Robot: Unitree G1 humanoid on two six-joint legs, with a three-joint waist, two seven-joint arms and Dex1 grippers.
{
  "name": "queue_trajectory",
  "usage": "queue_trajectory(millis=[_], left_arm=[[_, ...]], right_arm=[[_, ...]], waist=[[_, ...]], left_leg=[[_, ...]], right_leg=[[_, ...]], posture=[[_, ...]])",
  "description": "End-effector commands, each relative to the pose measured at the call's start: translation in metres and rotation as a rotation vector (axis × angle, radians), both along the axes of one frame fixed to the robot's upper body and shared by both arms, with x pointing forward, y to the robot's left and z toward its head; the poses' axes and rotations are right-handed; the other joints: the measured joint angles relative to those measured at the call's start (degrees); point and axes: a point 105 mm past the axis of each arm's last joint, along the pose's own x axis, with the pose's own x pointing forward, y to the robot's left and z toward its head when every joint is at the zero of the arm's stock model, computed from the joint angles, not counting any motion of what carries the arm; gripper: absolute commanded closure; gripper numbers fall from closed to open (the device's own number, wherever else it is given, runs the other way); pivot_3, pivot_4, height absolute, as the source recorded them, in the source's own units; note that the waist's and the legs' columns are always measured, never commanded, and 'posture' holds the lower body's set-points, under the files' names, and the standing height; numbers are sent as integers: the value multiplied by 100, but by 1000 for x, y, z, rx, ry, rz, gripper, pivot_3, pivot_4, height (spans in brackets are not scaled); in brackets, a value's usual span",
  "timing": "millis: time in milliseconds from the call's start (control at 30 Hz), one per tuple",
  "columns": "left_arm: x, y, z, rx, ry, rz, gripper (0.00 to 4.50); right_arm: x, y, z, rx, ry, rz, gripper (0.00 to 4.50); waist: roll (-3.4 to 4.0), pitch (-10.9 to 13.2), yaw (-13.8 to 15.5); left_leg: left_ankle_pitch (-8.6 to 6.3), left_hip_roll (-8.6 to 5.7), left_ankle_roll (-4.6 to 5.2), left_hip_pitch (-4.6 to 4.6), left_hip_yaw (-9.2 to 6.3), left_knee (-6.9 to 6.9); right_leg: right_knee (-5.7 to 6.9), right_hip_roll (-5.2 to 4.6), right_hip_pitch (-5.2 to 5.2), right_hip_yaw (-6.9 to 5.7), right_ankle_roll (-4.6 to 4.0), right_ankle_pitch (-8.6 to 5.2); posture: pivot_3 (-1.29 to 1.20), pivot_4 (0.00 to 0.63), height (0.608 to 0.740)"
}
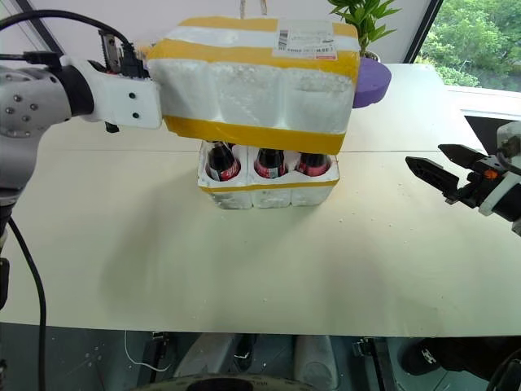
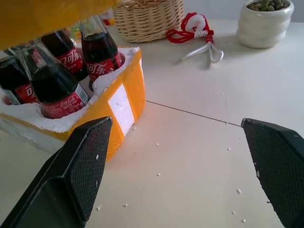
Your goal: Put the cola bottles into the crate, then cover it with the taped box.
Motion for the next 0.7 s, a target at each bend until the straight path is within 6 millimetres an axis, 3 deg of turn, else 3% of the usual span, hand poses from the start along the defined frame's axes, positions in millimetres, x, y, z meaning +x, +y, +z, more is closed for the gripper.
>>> queue_trajectory(millis=[33, 433, 700], left_arm=[[-9, 5, 22, -2, -55, 13, 4360], [-6, 25, 7, -6, -7, 116, 4360], [-9, 21, 7, 10, -1, 117, 4360]], right_arm=[[-1, 0, 12, -11, -65, -3, 0], [8, 6, 10, -8, -61, 33, 0], [10, 11, 10, -4, -64, 47, 0]], waist=[[0, 0, -3], [0, 0, -10], [0, 0, -13]], left_leg=[[0, 0, 0, 0, 0, 0], [0, 0, 0, 1, 0, 0], [0, 1, 0, 1, 0, -1]], right_leg=[[0, 0, 0, 0, 0, 0], [1, 2, 0, 0, 0, 0], [1, 3, 0, 0, 0, 0]], posture=[[0, 150, 732], [0, 150, 732], [0, 150, 732]])
